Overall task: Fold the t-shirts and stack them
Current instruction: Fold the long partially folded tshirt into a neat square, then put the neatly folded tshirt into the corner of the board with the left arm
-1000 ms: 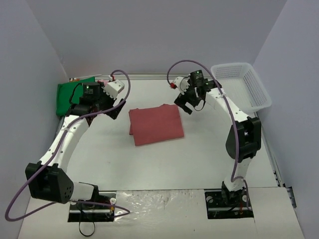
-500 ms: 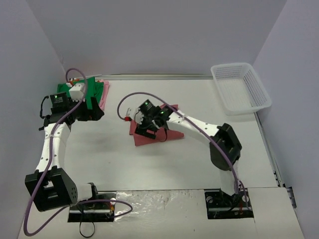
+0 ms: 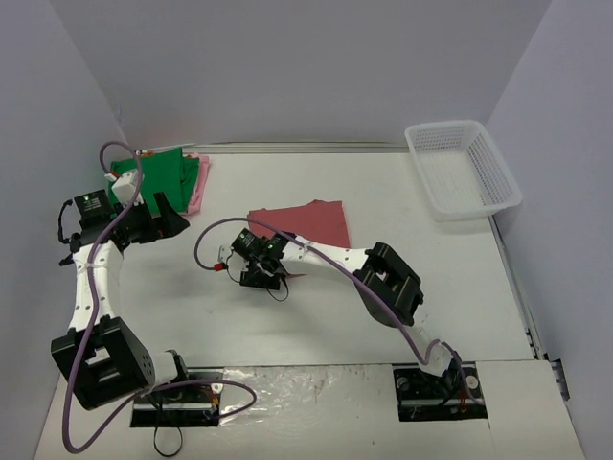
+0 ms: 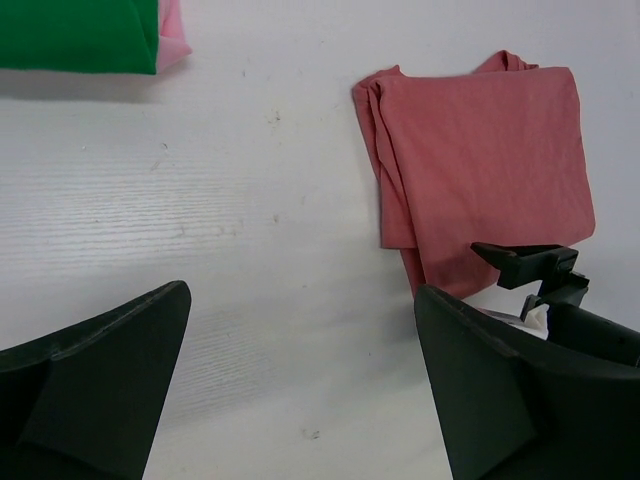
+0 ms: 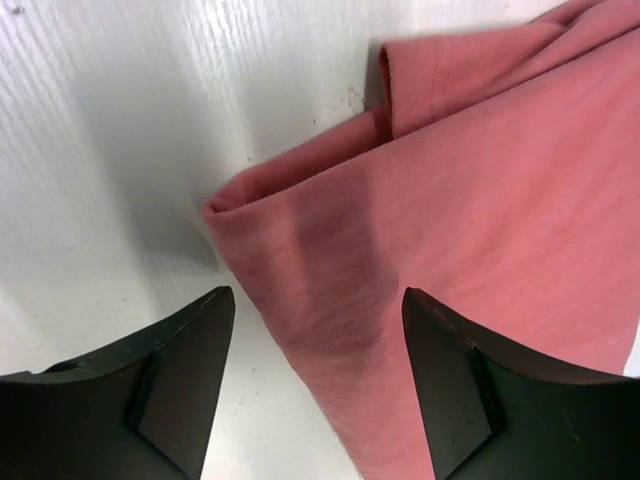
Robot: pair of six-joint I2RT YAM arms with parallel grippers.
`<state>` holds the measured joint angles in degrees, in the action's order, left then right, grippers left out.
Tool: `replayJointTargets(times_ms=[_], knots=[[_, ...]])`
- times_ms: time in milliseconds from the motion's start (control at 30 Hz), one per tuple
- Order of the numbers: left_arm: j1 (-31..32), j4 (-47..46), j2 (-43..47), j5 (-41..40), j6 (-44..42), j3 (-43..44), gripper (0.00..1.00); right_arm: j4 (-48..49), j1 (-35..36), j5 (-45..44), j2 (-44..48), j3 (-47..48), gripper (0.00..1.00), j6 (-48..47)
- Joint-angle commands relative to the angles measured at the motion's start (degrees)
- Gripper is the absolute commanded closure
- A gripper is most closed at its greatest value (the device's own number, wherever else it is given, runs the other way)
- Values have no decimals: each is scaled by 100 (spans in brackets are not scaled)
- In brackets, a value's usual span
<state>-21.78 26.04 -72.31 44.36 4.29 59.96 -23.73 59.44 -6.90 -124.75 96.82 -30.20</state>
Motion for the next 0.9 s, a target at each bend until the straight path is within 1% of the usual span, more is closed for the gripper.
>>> replayJointTargets(times_ms=[0,67,167,333,367,433,467,533,567,700,733,800,867], knots=[[-28,-91,25,222,107,-11,6,-141,85,-312,-172,259,36,5],[-37,-73,33,214,107,-11,6,-167,129,-365,-251,390,36,5],[-45,-117,42,231,133,-46,6,-229,164,-409,-383,539,39,22],[-116,-152,-11,336,221,-81,6,-317,270,-339,-550,602,46,22],[-133,-143,-28,354,221,-90,6,-326,287,-339,-611,610,49,22],[-168,-143,-72,415,247,-90,6,-352,331,-321,-665,646,53,14],[-177,-143,-98,450,265,-82,6,-361,340,-304,-717,654,66,5],[-195,-126,-186,644,300,-81,6,-440,349,-260,-761,672,83,-13],[-195,-117,-239,705,309,-73,6,-449,349,-268,-761,663,100,-21],[-195,-152,-415,1004,458,-125,6,-510,305,-391,-639,654,100,-39],[-195,-230,-485,1231,702,-169,6,-528,270,-418,-551,698,100,-48],[-195,-415,-651,1434,1002,-230,6,-606,217,-453,-446,742,100,-57],[-195,-775,-783,1689,1502,-380,6,-668,147,-523,-270,812,100,-65]])
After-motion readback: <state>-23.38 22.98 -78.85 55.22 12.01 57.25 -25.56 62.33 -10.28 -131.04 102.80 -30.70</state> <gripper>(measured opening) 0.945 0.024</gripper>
